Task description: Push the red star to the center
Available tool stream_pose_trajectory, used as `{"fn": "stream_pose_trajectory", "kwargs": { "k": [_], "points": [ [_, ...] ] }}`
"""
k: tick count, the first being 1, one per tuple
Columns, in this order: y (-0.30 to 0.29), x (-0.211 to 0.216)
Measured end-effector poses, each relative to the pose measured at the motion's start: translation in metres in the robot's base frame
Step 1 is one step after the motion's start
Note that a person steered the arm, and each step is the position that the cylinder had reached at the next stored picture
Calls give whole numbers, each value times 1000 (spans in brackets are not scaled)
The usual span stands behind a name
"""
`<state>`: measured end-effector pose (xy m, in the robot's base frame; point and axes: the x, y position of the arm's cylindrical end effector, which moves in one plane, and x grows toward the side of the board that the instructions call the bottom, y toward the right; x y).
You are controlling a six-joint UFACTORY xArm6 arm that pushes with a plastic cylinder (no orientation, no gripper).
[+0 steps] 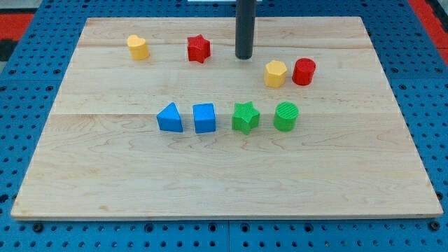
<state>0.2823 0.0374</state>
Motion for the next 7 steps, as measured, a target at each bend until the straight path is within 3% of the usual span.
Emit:
{"fn": "stream_pose_trajectory", "kwargs": {
  "k": [1, 2, 5, 7],
  "points": [
    [-27, -46],
    [-71, -59],
    [-115, -12],
    [-91, 6]
  ]
}}
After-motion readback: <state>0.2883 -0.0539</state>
